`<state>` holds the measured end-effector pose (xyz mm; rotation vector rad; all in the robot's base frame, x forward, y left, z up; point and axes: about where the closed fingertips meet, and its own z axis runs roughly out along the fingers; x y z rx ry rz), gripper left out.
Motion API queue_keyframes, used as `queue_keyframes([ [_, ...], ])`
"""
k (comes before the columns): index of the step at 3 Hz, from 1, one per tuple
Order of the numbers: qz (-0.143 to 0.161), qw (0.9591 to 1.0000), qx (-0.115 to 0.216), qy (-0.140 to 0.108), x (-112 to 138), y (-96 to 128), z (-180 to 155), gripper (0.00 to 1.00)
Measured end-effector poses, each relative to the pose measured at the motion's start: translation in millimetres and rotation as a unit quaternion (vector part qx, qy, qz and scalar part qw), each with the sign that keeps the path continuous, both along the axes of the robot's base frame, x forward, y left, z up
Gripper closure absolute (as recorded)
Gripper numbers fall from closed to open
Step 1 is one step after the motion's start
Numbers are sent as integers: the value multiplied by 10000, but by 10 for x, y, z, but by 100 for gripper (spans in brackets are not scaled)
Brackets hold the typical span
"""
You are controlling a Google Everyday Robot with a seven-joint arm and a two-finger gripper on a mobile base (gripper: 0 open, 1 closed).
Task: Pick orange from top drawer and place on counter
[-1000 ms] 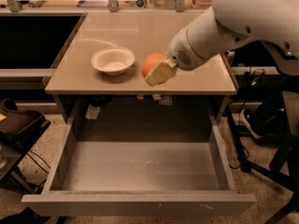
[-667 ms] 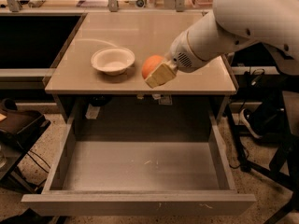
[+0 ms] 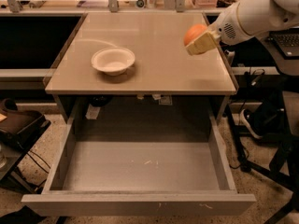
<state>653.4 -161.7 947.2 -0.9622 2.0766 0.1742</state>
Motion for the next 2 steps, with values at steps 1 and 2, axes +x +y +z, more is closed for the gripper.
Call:
queue_keyframes([
  [1,1,10000,-1,4,-1,2,-4,100],
  [2,-36,9999,-47,141,49,-11,-157,100],
])
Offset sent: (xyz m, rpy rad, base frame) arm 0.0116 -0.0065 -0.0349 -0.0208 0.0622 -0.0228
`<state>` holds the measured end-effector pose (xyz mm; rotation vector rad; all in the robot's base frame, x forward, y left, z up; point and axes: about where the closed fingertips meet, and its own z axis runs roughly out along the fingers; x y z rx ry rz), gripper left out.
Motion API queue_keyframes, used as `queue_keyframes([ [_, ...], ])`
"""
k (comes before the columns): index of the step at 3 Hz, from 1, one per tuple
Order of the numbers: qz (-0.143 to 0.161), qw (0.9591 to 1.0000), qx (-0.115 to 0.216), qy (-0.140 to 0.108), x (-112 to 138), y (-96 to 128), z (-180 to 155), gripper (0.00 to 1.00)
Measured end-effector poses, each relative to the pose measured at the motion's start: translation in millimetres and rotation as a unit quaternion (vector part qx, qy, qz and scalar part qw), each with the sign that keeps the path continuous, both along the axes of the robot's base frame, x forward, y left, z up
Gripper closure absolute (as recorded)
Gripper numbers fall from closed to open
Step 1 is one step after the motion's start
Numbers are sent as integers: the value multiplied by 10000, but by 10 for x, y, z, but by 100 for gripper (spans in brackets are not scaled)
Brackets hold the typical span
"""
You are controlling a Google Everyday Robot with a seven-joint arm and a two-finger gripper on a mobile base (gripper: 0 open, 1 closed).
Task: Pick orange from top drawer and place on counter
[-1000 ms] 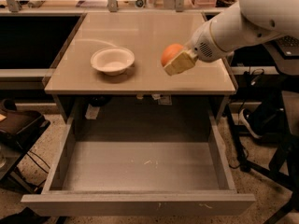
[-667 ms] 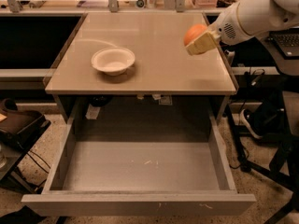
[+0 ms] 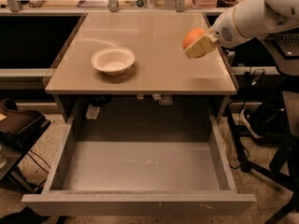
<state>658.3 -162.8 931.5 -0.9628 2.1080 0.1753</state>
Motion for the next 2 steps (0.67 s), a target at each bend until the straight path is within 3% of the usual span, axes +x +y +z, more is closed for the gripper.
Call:
queue_keyframes([
  [2,-363,9969,112,687,399,-178,-1109,100],
])
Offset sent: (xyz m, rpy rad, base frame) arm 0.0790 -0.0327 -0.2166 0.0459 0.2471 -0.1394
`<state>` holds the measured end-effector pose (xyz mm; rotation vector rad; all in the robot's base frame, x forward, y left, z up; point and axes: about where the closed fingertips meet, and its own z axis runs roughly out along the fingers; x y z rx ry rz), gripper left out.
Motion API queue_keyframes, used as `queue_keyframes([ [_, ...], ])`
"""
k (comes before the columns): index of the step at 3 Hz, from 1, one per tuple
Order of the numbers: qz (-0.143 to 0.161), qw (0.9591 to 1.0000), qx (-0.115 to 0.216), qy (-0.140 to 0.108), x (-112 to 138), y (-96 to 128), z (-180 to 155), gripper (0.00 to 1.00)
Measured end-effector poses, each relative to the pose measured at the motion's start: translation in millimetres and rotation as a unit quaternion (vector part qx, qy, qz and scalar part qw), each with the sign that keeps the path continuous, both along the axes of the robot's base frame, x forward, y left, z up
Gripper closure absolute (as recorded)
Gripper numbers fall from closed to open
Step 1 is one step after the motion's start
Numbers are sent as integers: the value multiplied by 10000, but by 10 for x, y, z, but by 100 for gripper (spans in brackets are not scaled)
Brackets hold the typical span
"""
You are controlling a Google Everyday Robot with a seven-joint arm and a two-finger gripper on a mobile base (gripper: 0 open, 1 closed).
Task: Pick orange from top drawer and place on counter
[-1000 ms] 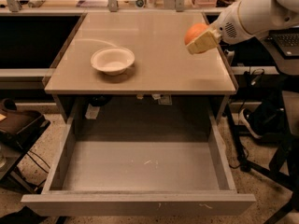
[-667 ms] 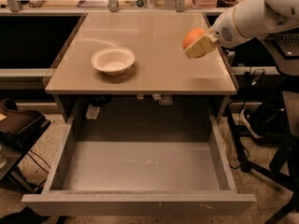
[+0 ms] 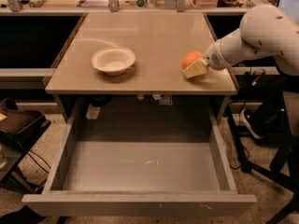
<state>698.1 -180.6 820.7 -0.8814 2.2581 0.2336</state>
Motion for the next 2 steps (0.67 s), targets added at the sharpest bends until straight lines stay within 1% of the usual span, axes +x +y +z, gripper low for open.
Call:
queue_keyframes([
  [1,0,10000,0,0,0,0,0,81],
  [2,0,10000,0,0,0,1,0,58],
])
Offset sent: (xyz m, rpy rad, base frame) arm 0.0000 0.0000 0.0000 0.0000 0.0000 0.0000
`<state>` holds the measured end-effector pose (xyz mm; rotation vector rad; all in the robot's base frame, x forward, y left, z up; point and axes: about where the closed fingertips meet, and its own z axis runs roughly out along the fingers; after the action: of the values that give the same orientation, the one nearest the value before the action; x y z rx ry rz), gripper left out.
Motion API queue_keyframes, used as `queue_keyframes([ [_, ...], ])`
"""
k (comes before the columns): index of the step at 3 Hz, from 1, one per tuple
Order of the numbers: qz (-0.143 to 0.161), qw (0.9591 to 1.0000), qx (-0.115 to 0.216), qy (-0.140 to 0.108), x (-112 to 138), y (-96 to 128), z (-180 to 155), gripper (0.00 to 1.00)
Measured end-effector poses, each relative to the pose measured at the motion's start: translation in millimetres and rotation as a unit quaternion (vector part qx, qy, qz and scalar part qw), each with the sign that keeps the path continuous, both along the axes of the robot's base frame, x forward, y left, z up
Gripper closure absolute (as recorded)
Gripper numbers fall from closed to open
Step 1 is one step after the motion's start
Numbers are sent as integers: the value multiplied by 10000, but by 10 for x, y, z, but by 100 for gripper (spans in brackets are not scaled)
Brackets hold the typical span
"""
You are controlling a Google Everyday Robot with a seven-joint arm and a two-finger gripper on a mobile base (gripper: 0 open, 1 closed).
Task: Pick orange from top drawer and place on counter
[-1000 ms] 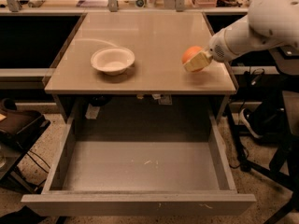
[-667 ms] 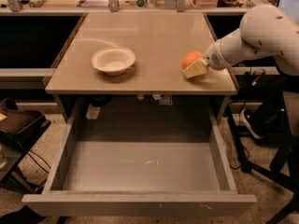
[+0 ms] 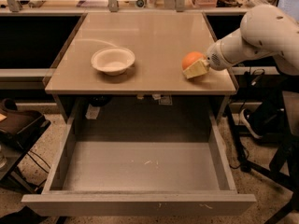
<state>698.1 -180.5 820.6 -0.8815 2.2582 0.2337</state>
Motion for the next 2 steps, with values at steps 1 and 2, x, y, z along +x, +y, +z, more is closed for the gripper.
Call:
queue_keyframes([
  [1,0,10000,0,0,0,0,0,35],
  [2,0,10000,0,0,0,0,0,12],
])
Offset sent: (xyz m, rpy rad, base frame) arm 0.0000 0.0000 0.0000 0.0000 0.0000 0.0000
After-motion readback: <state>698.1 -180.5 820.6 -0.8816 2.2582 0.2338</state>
